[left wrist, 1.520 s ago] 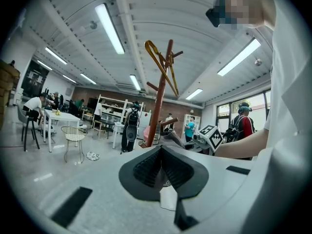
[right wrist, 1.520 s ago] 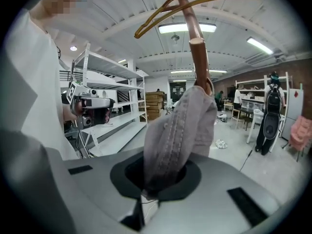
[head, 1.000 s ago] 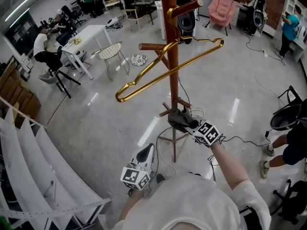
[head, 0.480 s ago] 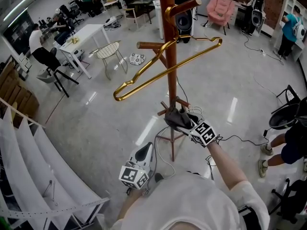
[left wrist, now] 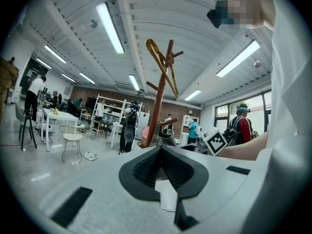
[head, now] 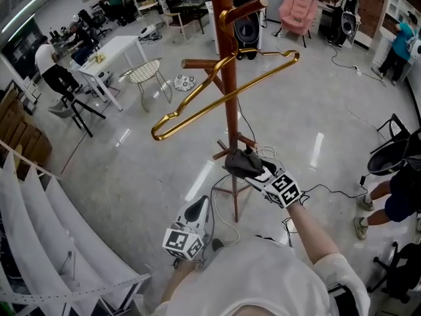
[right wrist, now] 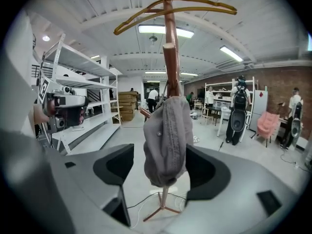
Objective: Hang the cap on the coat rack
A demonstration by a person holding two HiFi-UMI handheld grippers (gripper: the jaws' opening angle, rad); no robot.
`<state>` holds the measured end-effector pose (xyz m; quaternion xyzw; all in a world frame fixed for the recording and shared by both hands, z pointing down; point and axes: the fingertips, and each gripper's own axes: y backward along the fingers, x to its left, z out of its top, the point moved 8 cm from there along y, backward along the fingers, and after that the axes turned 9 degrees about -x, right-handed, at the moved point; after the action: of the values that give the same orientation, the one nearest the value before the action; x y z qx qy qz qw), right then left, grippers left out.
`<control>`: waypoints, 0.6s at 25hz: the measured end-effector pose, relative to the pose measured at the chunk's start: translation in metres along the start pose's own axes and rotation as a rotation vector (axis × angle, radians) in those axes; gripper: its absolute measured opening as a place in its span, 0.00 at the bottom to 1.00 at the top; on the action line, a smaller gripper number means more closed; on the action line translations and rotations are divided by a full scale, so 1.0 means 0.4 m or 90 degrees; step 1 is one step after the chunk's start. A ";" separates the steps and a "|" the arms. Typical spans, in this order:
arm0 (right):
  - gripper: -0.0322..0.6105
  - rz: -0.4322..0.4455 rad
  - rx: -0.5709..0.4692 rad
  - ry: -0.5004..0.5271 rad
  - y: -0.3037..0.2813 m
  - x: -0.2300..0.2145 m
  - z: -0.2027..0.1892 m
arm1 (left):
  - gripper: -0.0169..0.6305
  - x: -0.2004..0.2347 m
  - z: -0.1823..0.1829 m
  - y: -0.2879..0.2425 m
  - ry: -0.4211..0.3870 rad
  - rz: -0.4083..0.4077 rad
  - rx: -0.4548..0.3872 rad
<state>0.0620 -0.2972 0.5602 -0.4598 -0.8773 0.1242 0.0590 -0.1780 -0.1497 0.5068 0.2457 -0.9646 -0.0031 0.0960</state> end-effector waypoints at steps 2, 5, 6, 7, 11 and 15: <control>0.50 -0.011 -0.018 -0.002 0.030 0.005 0.013 | 0.04 -0.001 0.000 -0.001 -0.002 -0.001 0.001; 0.50 -0.026 -0.050 -0.005 0.078 0.013 0.042 | 0.04 -0.003 0.002 -0.004 -0.004 -0.002 0.000; 0.50 -0.030 -0.061 -0.005 0.093 0.018 0.052 | 0.04 -0.003 0.002 -0.005 -0.005 -0.003 0.000; 0.50 -0.033 -0.071 -0.005 0.107 0.024 0.062 | 0.04 -0.004 0.003 -0.006 -0.007 -0.004 0.000; 0.50 -0.039 -0.122 -0.006 0.160 0.059 0.110 | 0.04 -0.008 0.011 -0.010 -0.015 -0.009 -0.004; 0.50 -0.047 -0.175 0.030 0.197 0.112 0.170 | 0.04 -0.017 0.021 -0.019 -0.024 -0.018 -0.009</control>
<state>0.0841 -0.2284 0.4730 -0.4339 -0.9007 -0.0106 0.0206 -0.1703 -0.1535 0.4969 0.2583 -0.9627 -0.0161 0.0794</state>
